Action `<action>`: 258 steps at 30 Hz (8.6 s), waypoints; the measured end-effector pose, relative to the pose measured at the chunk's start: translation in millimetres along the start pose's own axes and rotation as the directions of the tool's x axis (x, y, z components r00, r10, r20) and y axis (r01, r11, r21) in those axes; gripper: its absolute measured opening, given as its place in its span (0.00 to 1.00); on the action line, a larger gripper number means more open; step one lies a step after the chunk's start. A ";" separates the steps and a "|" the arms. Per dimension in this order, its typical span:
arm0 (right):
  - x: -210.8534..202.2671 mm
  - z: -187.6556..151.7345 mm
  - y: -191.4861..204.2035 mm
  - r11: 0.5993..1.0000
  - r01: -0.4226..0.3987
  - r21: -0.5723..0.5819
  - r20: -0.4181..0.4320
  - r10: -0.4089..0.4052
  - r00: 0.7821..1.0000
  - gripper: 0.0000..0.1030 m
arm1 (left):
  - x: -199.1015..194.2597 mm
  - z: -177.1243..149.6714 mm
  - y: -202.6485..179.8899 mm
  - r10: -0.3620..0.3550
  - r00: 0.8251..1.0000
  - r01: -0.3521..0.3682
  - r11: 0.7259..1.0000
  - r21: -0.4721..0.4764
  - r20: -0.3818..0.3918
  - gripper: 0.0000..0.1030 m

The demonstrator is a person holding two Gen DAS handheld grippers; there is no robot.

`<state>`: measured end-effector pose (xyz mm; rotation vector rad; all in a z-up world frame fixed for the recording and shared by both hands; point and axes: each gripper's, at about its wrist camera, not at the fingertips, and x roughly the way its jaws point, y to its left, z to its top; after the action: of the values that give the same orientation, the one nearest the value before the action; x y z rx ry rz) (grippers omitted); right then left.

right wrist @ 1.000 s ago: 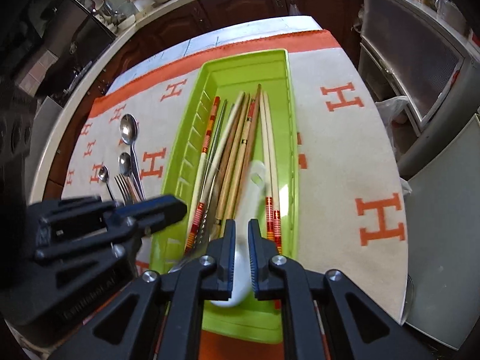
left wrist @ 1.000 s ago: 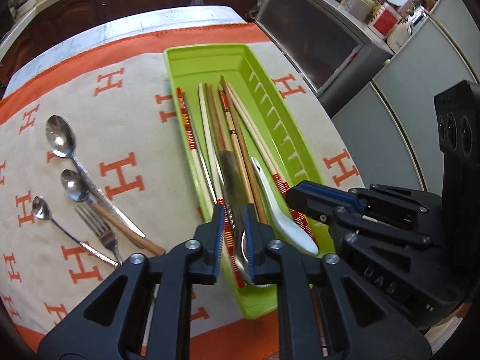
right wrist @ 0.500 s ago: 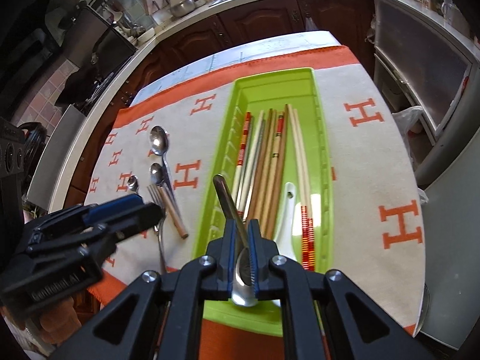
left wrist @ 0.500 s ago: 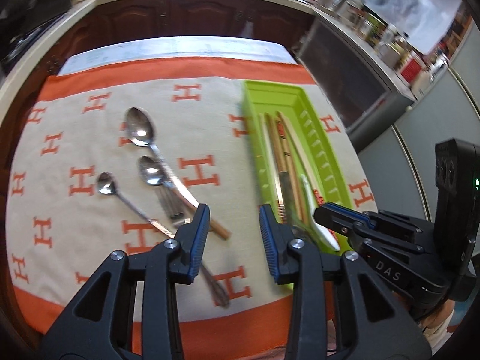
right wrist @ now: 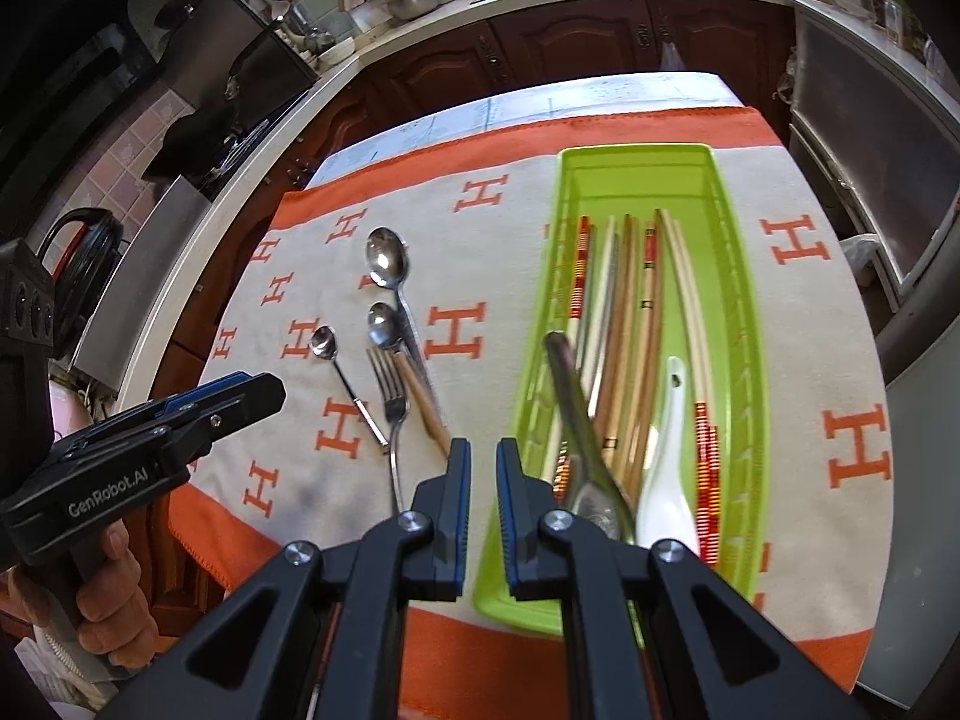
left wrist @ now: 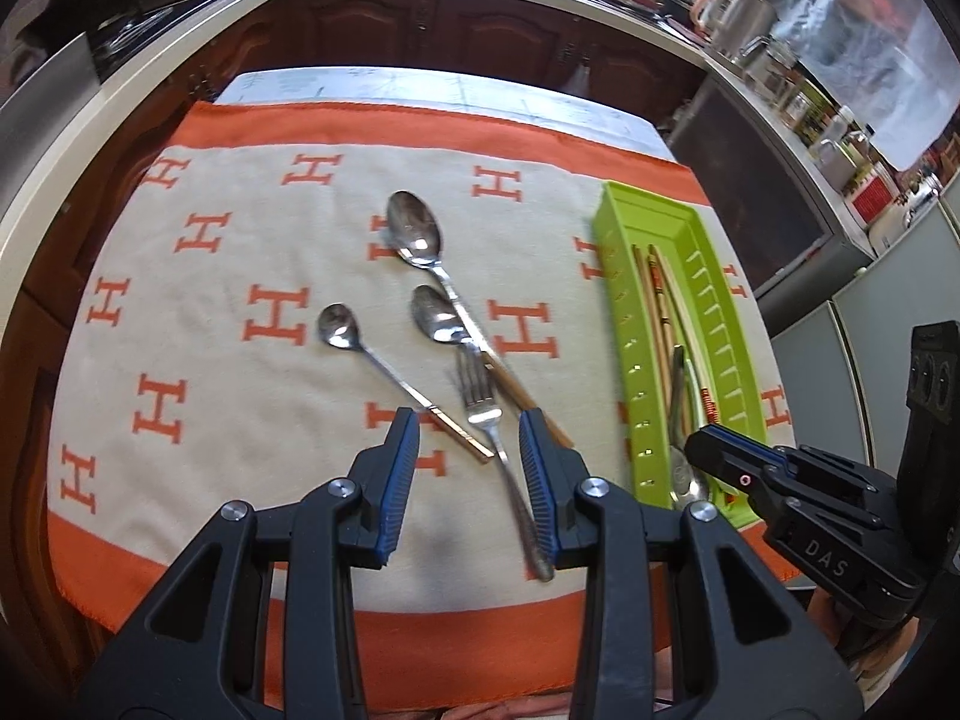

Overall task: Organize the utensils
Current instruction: 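Move both tools back over the spoons and fork on the blanket, then grasp the small teaspoon with the left gripper while the right grasps the wooden-handled spoon, then carry the teaspoon and wooden-handled spoon over the green tray, then lower both spoons into the tray and open both grippers, then move both tools back over the fork and large spoon, then grasp the metal fork by its handle with the right gripper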

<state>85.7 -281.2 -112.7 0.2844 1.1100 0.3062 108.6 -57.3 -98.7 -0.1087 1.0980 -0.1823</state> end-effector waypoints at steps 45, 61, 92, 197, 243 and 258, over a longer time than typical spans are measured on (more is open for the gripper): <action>69.7 65.7 40.8 0.998 -0.060 -0.037 -0.094 0.056 0.994 0.08 | 127.0 33.2 59.9 -0.031 0.949 -0.091 0.925 -0.368 -0.312 0.30; 81.3 61.7 33.5 0.996 -0.079 -0.046 -0.124 0.073 0.990 0.08 | 145.9 42.9 1.1 0.209 0.931 -0.264 0.952 -0.157 -0.299 0.12; 134.8 45.0 73.0 0.948 -0.048 -0.315 -0.265 -0.039 0.963 0.09 | 124.6 10.0 58.8 -0.009 0.955 -0.027 0.993 -0.117 -0.297 0.03; 51.8 21.4 48.7 0.983 -0.122 -0.138 -0.137 0.103 0.985 0.19 | 13.0 -3.1 40.5 0.003 0.998 -0.002 1.000 0.005 -0.057 0.41; 81.3 10.6 72.6 0.961 0.038 -0.274 -0.086 -0.064 0.994 0.04 | 63.1 7.5 57.4 -0.071 0.989 0.064 0.996 -0.059 -0.126 0.41; 3.2 54.1 -7.8 0.997 0.070 -0.029 0.095 -0.067 0.993 0.04 | 142.9 87.3 27.3 -0.056 0.968 0.007 0.980 -0.197 -0.243 0.40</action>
<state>136.8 -291.1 -95.8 0.2289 1.0186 0.2472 252.2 -59.4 -189.0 -0.2849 1.3633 -0.1183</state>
